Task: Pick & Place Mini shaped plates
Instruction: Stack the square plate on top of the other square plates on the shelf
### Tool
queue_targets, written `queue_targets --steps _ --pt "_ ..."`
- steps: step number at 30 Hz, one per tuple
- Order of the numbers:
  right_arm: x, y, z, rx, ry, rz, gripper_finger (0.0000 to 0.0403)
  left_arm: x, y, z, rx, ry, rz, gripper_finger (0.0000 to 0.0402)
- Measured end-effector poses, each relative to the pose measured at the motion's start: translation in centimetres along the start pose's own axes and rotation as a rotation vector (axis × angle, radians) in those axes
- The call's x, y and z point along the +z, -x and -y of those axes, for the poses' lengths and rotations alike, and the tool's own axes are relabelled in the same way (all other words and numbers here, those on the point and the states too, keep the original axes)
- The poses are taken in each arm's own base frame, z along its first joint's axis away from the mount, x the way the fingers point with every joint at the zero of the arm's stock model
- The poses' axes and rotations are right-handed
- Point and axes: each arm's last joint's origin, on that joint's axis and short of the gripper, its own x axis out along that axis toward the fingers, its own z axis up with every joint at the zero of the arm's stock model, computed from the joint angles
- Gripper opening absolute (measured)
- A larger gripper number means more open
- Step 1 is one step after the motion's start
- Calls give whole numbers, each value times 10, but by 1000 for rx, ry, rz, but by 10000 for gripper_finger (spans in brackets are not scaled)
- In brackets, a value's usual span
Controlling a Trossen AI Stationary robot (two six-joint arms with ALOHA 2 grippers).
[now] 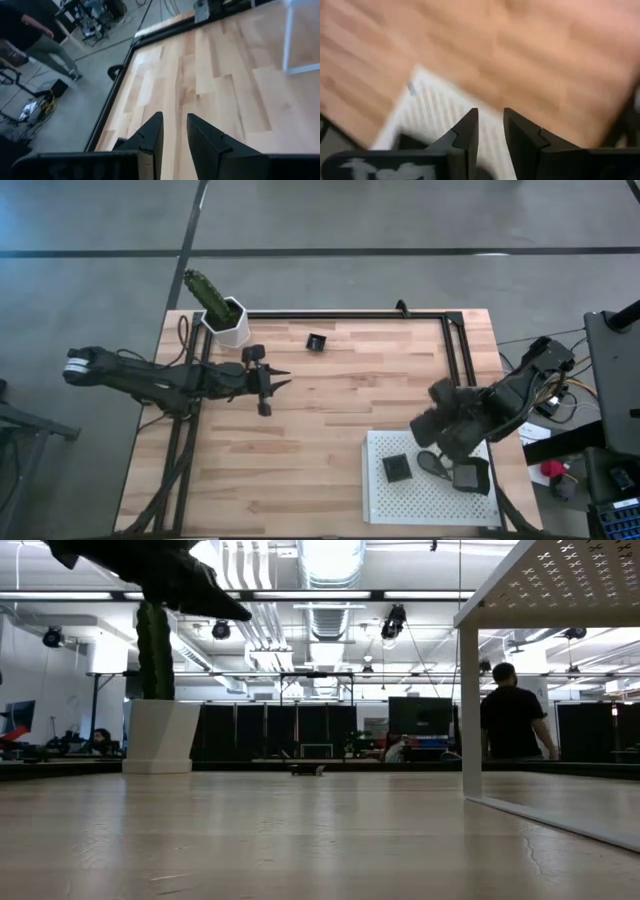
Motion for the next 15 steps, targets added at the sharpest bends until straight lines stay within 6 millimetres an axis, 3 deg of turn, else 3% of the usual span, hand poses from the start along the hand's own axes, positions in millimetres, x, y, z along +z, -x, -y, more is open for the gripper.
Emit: queue_targets --steps 7,15 --pt "17 12 10 59 224 352 70 -16 -29 -4 20 -78 -123 83" --pt "24 21 18 72 307 423 73 -34 -75 -19 -54 -44 -239 83"
